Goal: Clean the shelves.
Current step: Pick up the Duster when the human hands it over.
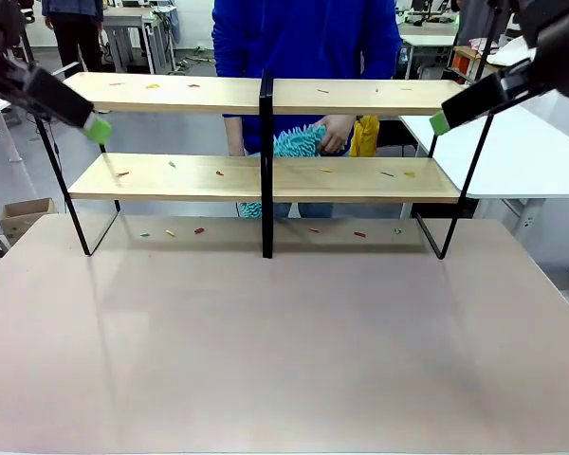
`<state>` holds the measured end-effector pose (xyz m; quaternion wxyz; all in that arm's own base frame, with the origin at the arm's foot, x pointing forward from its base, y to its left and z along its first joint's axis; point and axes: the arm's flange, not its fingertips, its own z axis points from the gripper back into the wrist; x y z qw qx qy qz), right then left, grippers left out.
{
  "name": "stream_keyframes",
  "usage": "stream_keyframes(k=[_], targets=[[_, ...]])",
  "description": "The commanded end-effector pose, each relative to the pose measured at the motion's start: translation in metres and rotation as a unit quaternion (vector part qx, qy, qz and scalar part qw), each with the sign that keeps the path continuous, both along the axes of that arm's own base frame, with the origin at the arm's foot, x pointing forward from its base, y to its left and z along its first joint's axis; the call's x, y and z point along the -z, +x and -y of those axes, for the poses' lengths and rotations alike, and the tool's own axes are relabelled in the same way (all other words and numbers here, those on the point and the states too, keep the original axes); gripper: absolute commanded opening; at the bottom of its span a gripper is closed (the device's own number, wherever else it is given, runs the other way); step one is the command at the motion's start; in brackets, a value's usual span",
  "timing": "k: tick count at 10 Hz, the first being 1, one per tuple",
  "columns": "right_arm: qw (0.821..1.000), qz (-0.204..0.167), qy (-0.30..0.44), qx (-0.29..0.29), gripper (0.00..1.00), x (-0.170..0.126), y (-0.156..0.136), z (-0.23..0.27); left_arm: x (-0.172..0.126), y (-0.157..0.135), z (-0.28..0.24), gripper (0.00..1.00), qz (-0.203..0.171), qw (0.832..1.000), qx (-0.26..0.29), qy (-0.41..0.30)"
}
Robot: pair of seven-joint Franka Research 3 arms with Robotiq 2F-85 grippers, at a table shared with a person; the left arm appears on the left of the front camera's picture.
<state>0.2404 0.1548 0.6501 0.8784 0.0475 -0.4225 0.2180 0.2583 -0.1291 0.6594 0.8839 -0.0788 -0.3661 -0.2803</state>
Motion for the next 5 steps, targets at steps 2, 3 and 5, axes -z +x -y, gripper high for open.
stream_keyframes(k=[2, 3, 5], targets=[[1.000, 0.003, 0.000, 0.019, 1.00, 0.001, 0.006, -0.008, -0.030, -0.020, 0.015, 1.00, 0.052, 0.993, -0.091, -0.057], [1.000, -0.006, -0.002, 0.022, 1.00, 0.005, 0.012, -0.009, -0.035, -0.020, 0.021, 1.00, 0.037, 0.990, -0.119, -0.072], [1.000, -0.013, 0.000, 0.020, 1.00, 0.008, 0.020, -0.007, -0.042, -0.023, 0.031, 1.00, 0.050, 0.985, -0.145, -0.081]])
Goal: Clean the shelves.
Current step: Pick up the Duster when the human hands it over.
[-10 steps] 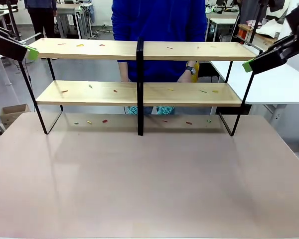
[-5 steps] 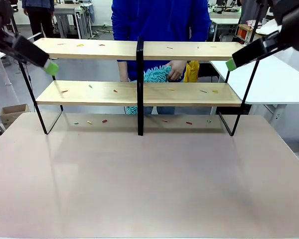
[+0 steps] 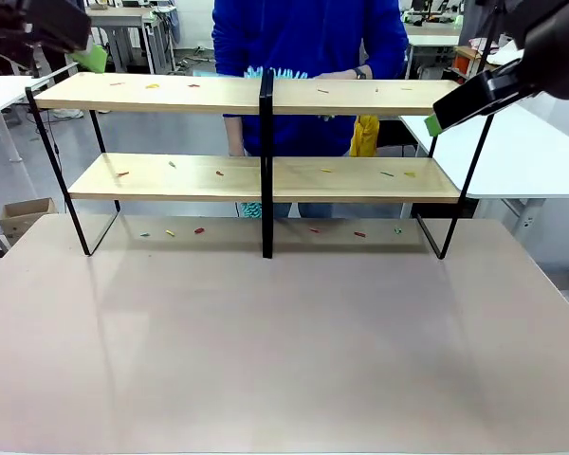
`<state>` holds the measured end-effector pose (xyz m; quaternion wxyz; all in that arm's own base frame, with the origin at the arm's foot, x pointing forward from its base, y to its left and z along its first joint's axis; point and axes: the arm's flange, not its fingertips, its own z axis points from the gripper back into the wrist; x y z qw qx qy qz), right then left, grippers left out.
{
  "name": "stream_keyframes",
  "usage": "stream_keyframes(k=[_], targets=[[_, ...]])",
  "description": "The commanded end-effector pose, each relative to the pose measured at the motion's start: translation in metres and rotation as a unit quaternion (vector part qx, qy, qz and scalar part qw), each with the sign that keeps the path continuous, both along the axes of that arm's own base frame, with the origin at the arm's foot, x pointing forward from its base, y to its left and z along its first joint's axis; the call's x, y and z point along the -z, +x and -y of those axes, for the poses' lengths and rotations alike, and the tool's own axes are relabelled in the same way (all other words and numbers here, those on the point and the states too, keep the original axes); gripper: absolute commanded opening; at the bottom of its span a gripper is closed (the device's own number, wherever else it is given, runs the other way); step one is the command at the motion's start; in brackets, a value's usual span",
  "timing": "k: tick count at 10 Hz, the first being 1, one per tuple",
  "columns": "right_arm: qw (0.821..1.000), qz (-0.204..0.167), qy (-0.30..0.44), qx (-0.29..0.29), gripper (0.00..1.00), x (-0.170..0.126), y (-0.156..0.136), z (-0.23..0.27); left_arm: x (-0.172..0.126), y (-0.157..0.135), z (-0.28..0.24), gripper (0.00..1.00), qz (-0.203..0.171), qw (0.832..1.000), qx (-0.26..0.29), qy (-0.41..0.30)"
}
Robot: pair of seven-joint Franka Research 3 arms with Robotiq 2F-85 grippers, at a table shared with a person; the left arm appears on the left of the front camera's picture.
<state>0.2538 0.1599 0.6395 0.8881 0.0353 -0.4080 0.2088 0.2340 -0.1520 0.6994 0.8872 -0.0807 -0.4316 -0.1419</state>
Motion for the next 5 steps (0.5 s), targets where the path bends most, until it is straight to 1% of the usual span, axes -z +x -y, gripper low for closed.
stream_keyframes(k=[1, 2, 5], targets=[[1.000, -0.005, 0.009, 0.007, 1.00, 0.0012, 0.0105, -0.0012, -0.0044, 0.0002, 0.0123, 1.00, 0.004, 0.999, -0.040, -0.021], [1.000, -0.008, 0.006, 0.005, 1.00, 0.0045, 0.0127, -0.0006, -0.0057, 0.0010, 0.0155, 1.00, -0.009, 0.998, -0.054, -0.034], [1.000, -0.009, 0.011, 0.010, 1.00, 0.0067, 0.0140, 0.0043, -0.0048, 0.0045, 0.0206, 1.00, -0.012, 0.999, -0.033, -0.019]])
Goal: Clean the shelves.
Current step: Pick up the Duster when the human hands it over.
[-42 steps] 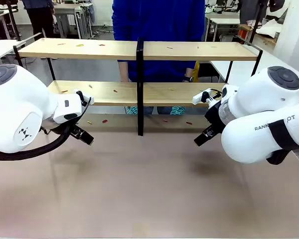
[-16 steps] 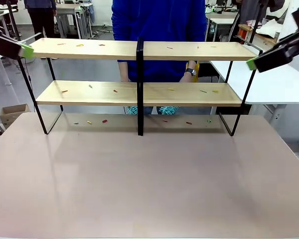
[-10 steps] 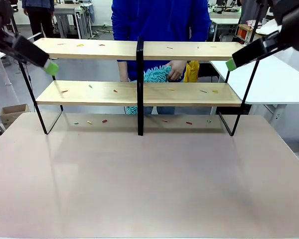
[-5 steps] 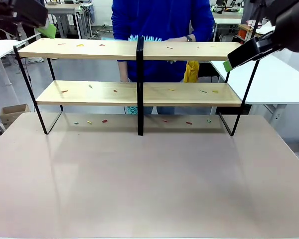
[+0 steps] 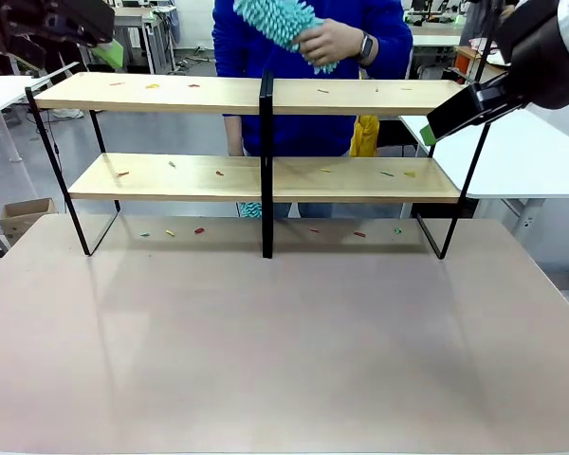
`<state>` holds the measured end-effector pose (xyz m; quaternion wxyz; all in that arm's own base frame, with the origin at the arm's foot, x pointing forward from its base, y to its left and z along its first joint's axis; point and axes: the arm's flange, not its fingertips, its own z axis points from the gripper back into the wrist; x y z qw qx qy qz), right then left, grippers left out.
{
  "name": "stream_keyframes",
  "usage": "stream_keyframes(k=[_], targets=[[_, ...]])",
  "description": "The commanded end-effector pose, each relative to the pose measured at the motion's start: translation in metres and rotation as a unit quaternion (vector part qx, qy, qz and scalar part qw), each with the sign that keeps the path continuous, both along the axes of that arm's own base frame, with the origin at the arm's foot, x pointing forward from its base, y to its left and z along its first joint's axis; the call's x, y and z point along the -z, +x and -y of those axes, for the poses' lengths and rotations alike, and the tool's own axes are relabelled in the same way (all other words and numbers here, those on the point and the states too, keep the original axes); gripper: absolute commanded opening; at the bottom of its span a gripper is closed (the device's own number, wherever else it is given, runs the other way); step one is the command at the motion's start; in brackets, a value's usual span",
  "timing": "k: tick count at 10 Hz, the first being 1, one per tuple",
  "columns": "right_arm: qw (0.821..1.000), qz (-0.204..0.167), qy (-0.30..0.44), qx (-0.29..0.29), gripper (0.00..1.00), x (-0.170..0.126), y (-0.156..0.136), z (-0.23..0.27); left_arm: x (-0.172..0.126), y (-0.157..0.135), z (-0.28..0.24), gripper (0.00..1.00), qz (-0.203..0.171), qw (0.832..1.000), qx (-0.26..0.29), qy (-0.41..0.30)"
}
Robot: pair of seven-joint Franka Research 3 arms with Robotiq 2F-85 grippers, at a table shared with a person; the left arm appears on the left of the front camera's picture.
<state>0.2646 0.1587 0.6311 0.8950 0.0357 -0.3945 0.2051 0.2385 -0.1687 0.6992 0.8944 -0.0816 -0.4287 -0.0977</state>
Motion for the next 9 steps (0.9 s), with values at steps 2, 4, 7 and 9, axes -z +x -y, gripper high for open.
stream_keyframes(k=[2, 4, 7, 9], targets=[[1.000, 0.005, 0.011, 0.007, 1.00, -0.0010, 0.0038, 0.0043, -0.0038, -0.0032, 0.0074, 1.00, 0.007, 1.000, 0.020, 0.007], [1.000, 0.004, 0.009, 0.009, 1.00, 0.0002, 0.0053, 0.0044, 0.0001, -0.0028, 0.0090, 1.00, 0.005, 0.999, 0.036, 0.027], [1.000, 0.003, 0.006, 0.013, 1.00, 0.0015, 0.0061, 0.0045, 0.0022, -0.0041, 0.0076, 1.00, 0.013, 0.998, 0.045, 0.030], [1.000, 0.004, 0.005, 0.012, 1.00, 0.0014, 0.0056, 0.0047, 0.0030, -0.0054, 0.0110, 1.00, 0.023, 0.998, 0.045, 0.036]])
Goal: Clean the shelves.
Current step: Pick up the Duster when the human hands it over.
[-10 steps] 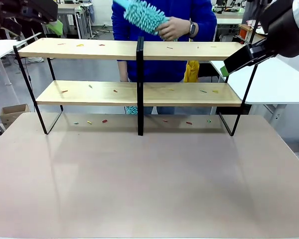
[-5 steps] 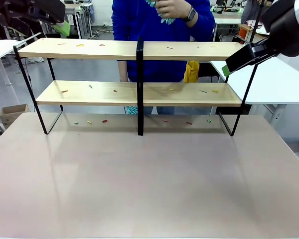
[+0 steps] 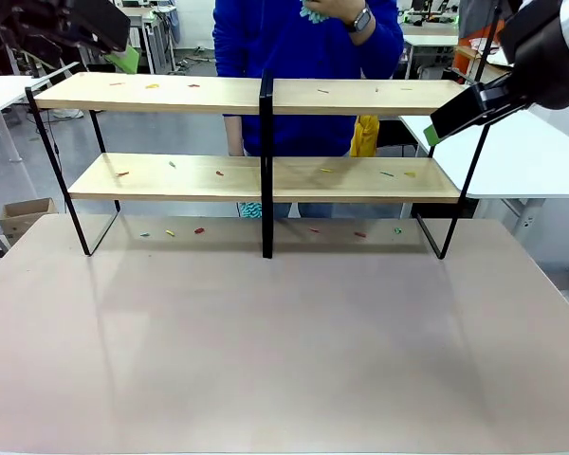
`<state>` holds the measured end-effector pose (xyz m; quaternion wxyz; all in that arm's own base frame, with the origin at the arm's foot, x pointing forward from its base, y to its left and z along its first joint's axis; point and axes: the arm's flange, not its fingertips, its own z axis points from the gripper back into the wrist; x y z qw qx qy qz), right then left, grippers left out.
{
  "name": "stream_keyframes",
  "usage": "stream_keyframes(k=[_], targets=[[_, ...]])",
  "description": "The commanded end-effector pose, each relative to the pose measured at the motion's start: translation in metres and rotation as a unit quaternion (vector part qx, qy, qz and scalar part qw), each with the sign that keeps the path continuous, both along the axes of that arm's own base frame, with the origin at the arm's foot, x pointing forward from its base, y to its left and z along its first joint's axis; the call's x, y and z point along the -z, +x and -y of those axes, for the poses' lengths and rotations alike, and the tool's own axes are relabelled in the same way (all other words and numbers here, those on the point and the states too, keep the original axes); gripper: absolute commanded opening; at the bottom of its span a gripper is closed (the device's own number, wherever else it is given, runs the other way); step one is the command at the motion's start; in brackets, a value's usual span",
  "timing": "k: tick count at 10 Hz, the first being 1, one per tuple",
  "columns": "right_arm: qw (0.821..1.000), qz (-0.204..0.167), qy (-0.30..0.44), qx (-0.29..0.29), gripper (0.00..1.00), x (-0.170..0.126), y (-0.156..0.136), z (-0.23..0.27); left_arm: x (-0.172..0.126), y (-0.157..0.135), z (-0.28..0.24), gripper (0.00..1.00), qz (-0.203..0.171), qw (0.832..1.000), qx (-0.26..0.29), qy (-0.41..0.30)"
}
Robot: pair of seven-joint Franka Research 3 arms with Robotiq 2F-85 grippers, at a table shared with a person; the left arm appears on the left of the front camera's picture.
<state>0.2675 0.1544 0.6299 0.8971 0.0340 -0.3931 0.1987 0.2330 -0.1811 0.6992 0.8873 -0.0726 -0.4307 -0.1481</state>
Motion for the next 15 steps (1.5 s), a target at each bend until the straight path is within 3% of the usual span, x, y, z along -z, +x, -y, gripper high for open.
stream_keyframes(k=[1, 2, 6, 8, 10, 13, 15], targets=[[1.000, 0.007, 0.005, 0.005, 1.00, 0.000, 0.003, 0.001, 0.002, 0.001, -0.001, 1.00, 0.016, 1.000, -0.008, -0.002], [1.000, 0.008, 0.005, 0.005, 1.00, 0.001, 0.002, 0.001, 0.000, 0.000, 0.000, 1.00, 0.000, 1.000, 0.000, 0.000], [1.000, 0.021, 0.011, -0.011, 1.00, -0.005, -0.011, -0.008, 0.000, 0.000, 0.000, 1.00, 0.000, 1.000, 0.000, 0.000], [0.998, 0.014, 0.044, 0.040, 1.00, -0.034, -0.040, -0.023, 0.000, 0.000, 0.000, 1.00, 0.000, 1.000, 0.000, 0.000], [0.996, 0.043, 0.039, 0.061, 1.00, -0.050, -0.065, -0.029, 0.000, 0.000, 0.000, 1.00, 0.000, 1.000, 0.000, 0.000], [0.992, 0.049, 0.089, 0.077, 1.00, -0.059, -0.077, -0.024, 0.000, 0.000, 0.000, 1.00, 0.000, 1.000, 0.000, 0.000], [0.991, 0.041, 0.084, 0.095, 1.00, -0.059, -0.069, -0.023, 0.000, 0.000, 0.000, 1.00, 0.000, 1.000, 0.000, 0.000]])
